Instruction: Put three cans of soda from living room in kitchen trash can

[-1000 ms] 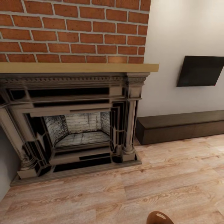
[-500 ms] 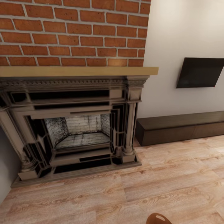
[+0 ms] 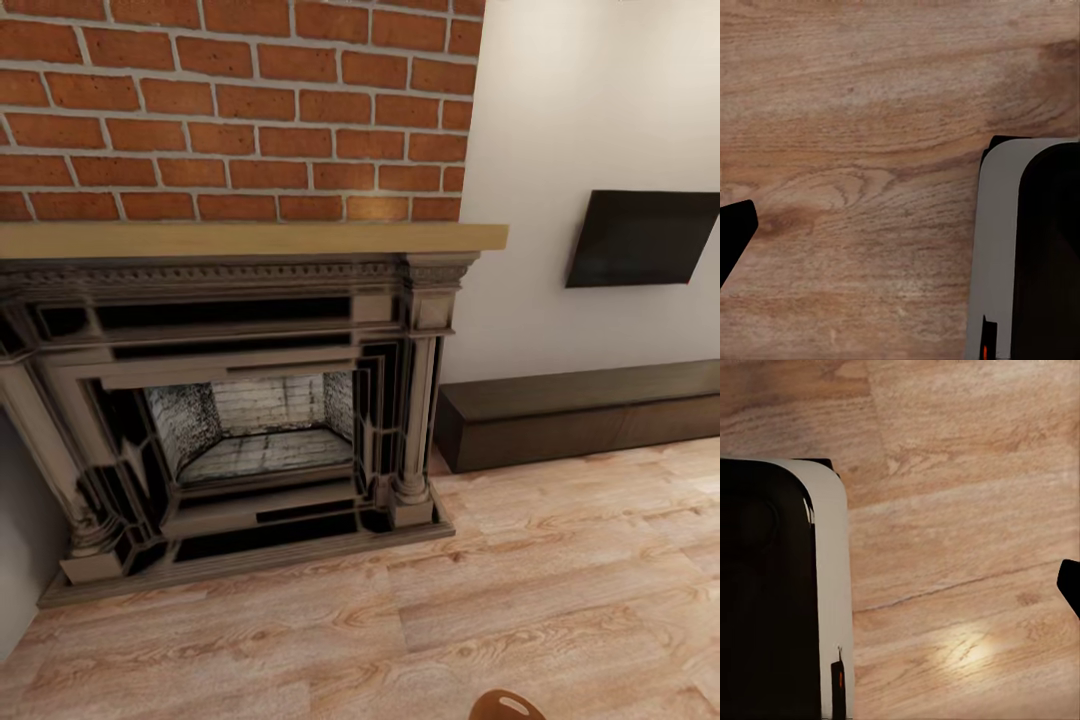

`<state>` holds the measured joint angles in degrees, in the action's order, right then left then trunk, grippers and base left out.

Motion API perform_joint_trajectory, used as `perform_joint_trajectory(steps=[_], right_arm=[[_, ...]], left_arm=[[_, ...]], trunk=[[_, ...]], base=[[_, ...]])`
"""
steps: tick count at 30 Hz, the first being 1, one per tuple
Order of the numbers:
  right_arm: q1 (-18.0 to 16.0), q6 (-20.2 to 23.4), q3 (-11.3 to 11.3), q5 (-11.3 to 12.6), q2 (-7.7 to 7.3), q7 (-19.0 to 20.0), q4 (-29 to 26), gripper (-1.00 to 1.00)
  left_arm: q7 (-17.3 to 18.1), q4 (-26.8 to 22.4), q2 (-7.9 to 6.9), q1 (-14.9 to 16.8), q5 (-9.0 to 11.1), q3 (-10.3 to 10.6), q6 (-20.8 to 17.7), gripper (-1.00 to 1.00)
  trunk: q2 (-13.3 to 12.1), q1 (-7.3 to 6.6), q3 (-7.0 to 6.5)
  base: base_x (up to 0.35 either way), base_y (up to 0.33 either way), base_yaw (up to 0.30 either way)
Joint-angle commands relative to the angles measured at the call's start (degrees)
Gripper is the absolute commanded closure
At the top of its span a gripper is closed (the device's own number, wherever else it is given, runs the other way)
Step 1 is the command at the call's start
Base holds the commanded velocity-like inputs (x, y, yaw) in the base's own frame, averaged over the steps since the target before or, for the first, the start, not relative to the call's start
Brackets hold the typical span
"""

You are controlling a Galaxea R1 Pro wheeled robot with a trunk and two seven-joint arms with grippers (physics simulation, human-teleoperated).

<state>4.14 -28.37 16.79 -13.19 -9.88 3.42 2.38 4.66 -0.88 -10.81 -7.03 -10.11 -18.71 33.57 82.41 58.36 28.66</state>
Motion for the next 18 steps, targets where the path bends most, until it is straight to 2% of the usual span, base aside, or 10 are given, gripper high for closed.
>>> perform_joint_trajectory(steps=[1,18], right_arm=[[0.0,0.0,0.0,0.0,0.02,0.0,0.0,-1.00],[1.0,0.0,0.0,0.0,0.06,0.0,0.0,-1.00]], left_arm=[[0.0,0.0,0.00,0.0,0.0,0.0,0.0,-1.00],[0.0,0.0,0.06,0.0,0.0,0.1,0.0,-1.00]], trunk=[[-0.4,-0.23,-0.19],[-7.2,-3.96,-3.24]], base=[[0.000,0.000,0.000],[0.000,0.000,0.000]])
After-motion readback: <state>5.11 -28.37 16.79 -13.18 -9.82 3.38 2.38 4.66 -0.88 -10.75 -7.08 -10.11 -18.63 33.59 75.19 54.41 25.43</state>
